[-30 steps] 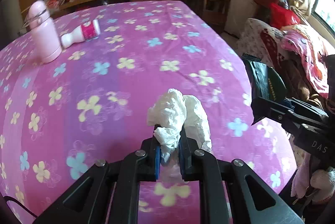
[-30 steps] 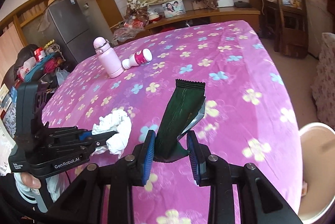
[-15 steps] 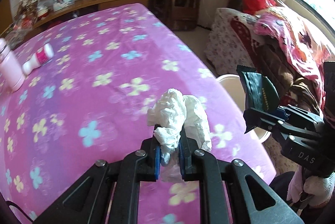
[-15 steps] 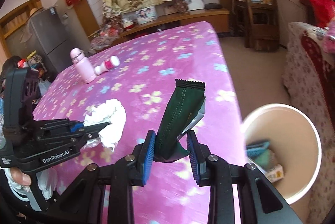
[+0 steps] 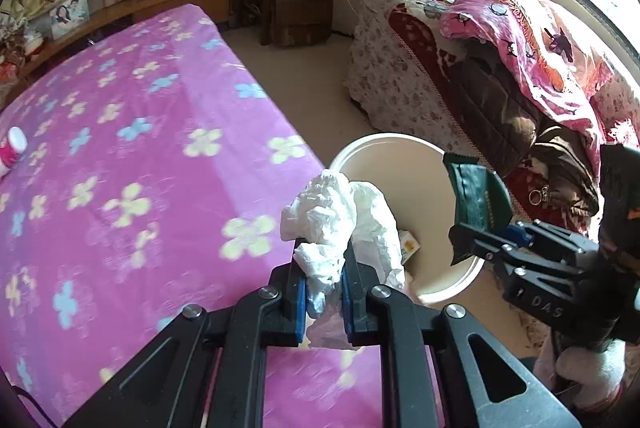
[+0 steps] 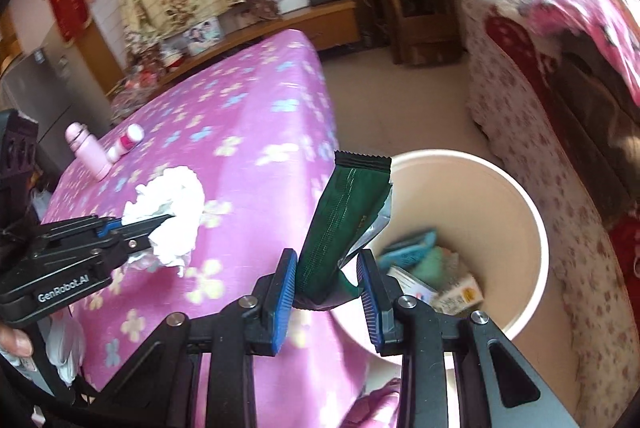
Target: Collect trash
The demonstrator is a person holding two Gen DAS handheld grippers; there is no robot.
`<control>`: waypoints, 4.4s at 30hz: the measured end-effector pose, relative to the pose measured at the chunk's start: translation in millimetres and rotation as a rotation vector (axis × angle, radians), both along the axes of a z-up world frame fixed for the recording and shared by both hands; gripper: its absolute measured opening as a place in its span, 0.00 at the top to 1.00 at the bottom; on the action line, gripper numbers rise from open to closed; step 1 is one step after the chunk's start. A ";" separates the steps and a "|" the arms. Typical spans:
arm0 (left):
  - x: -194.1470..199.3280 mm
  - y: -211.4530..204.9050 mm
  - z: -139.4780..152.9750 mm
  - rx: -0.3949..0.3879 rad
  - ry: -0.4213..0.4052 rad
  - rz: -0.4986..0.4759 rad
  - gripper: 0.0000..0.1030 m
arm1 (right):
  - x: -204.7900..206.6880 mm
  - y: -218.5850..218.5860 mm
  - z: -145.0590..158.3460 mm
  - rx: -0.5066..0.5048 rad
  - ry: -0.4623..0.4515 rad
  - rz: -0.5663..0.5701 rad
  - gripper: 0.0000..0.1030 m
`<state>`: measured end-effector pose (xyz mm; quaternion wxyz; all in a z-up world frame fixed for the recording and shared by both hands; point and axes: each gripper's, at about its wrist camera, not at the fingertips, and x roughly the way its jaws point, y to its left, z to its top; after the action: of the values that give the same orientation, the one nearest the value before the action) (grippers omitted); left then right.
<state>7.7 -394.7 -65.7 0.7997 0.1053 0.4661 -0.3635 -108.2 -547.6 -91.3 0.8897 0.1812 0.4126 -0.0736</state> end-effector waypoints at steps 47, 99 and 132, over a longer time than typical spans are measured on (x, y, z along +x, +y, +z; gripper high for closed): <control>-28.5 34.1 31.5 -0.100 -0.193 0.088 0.47 | -27.7 20.7 38.6 -0.164 -0.060 -0.245 0.38; -94.6 123.8 100.1 -0.243 -0.472 0.193 0.35 | -95.5 109.8 139.8 -0.352 -0.303 -0.323 0.27; -91.0 127.3 91.3 -0.228 -0.458 0.184 0.35 | -95.4 107.0 137.3 -0.346 -0.293 -0.329 0.27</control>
<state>-83.3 -267.3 25.6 0.9207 0.0514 0.2367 -0.3059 -203.7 -440.6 46.1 0.9338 0.0998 0.2257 -0.2592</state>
